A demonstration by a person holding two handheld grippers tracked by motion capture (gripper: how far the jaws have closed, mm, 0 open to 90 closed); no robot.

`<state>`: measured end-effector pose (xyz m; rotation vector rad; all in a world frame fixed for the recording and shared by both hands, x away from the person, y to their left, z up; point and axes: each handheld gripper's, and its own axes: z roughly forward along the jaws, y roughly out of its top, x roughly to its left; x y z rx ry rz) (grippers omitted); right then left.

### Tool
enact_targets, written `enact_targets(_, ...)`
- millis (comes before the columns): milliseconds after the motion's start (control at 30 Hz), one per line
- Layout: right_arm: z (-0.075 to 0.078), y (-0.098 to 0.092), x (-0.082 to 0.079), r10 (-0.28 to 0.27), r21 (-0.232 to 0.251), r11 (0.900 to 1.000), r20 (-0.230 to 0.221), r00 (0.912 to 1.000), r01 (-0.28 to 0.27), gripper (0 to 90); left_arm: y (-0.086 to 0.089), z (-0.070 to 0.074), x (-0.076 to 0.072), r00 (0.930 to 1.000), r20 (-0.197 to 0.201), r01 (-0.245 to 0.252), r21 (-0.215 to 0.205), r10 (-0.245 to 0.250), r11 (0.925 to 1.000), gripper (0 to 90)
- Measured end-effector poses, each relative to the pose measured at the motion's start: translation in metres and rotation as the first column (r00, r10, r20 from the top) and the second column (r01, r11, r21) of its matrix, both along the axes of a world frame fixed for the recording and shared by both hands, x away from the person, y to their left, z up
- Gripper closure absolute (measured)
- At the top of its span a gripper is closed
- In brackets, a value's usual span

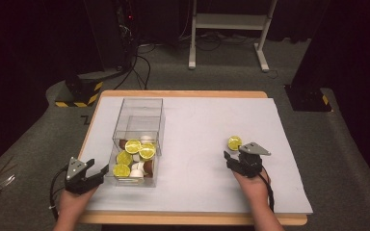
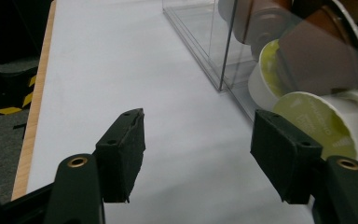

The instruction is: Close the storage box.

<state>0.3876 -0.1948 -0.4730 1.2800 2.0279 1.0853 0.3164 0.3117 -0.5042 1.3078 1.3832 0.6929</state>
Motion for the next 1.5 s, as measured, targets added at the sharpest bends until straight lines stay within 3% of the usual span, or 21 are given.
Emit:
enact_targets(233,-0.004,-0.003,-0.009,0.012,-0.007,1.000,0.003,0.9999,-0.012,37.3,-0.005,0.006,-0.006,0.9997,0.013,0.019,-0.015,-0.019,0.9997,34.0)
enact_targets(300,-0.006,-0.005,-0.012,0.011,-0.011,1.000,0.001,0.9999,-0.011,37.2,-0.006,0.006,-0.008,0.9994,0.008,0.035,0.008,-0.035,0.9994,33.4)
enact_targets(533,-0.012,-0.009,-0.018,-0.001,0.001,1.000,-0.003,1.0000,0.001,37.2,-0.011,0.009,-0.012,0.9993,0.024,0.030,0.004,-0.030,0.9995,31.8)
enact_targets(600,-0.014,-0.011,-0.019,-0.002,0.005,1.000,-0.009,1.0000,0.002,37.1,-0.010,0.010,-0.015,0.9991,0.021,0.036,0.021,-0.036,0.9991,31.2)
enact_targets(733,-0.017,-0.012,-0.020,-0.005,0.004,1.000,-0.011,0.9999,0.005,37.5,-0.010,0.013,-0.020,0.9992,0.029,0.028,-0.011,-0.028,0.9995,30.5)
enact_targets(867,-0.017,-0.012,-0.020,-0.004,0.011,1.000,-0.012,0.9999,0.004,37.8,-0.008,0.012,-0.031,0.9991,0.027,0.033,0.001,-0.033,0.9995,30.3)
enact_targets(900,-0.017,-0.012,-0.020,-0.004,0.009,1.000,-0.012,0.9999,0.004,37.9,-0.009,0.013,-0.034,0.9991,0.036,0.024,-0.017,-0.023,0.9996,30.2)
enact_targets(1000,-0.018,-0.014,-0.019,-0.002,0.007,1.000,-0.013,0.9999,0.002,37.9,-0.007,0.014,-0.040,0.9991,0.035,0.023,-0.009,-0.023,0.9997,29.3)
enact_targets(1167,-0.018,-0.015,-0.018,-0.003,0.013,1.000,-0.014,0.9999,0.004,37.9,-0.006,0.016,-0.050,0.9989,0.044,0.018,-0.036,-0.017,0.9992,28.3)
enact_targets(1500,-0.019,-0.014,-0.017,0.005,0.011,1.000,-0.017,0.9999,-0.005,37.9,-0.013,0.016,-0.063,0.9971,0.047,0.062,-0.042,-0.060,0.9972,26.0)
